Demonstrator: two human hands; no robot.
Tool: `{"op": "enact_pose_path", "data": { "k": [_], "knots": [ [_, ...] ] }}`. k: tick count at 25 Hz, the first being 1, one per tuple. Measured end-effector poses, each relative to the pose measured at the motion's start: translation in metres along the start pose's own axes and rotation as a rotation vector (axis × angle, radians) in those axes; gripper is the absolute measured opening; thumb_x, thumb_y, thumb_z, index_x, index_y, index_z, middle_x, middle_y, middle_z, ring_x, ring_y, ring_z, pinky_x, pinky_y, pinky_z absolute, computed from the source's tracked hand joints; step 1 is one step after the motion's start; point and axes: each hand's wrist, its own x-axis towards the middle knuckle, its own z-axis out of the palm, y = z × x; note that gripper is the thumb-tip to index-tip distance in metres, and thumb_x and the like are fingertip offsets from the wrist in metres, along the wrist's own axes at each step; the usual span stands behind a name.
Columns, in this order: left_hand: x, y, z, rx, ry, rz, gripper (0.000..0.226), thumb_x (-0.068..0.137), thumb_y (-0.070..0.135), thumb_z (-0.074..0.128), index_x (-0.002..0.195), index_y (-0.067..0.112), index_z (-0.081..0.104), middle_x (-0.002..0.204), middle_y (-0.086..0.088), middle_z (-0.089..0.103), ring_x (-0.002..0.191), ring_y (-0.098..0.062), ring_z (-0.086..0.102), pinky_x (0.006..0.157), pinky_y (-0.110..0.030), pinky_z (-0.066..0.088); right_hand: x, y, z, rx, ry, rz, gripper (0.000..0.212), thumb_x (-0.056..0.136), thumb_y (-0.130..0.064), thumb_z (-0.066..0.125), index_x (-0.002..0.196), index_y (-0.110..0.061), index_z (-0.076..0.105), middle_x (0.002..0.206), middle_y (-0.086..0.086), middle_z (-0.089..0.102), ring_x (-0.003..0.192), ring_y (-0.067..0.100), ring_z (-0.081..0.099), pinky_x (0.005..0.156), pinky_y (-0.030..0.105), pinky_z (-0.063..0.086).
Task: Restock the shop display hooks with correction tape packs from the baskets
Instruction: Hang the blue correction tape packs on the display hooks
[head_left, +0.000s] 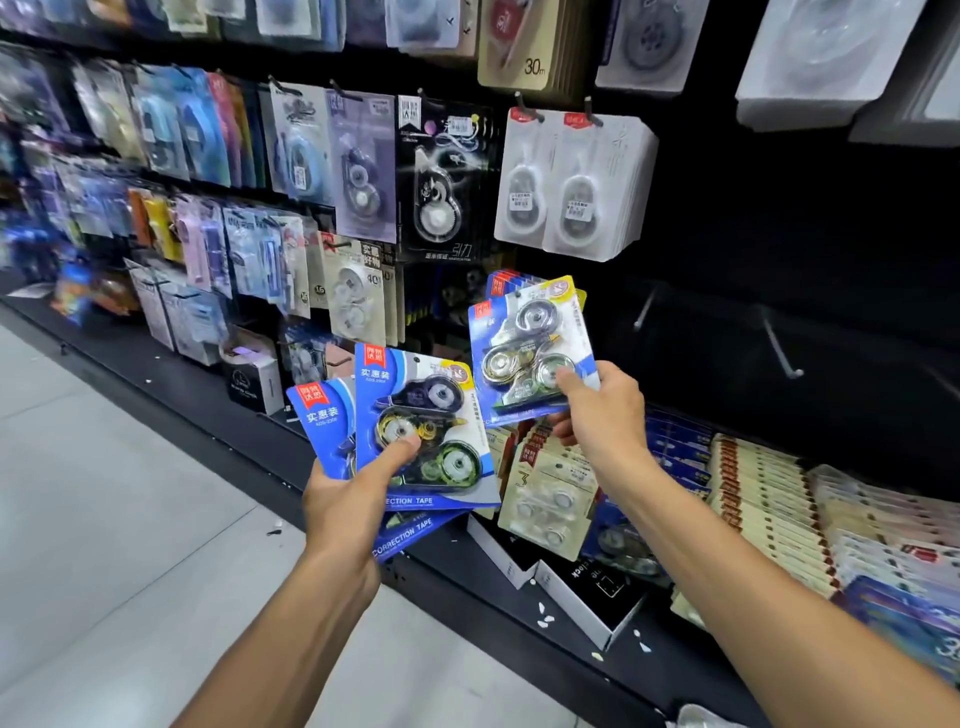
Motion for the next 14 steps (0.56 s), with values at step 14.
{"op": "enact_pose_path", "data": {
  "k": [14],
  "knots": [
    [0.001, 0.001, 0.002, -0.052, -0.039, 0.007, 0.046, 0.073, 0.018, 0.09, 0.114, 0.021, 0.071, 0.099, -0.001, 0.08, 0.087, -0.027, 0.078, 0.076, -0.05, 0.063, 0.057, 0.016, 0.03, 0.013, -0.062, 0.184, 0.061, 0.1, -0.007, 0.054, 0.152, -0.035, 0.036, 0.126, 0.01, 0.062, 0.069, 0.015, 0.063, 0.052, 0.026, 0.051]
  ]
}}
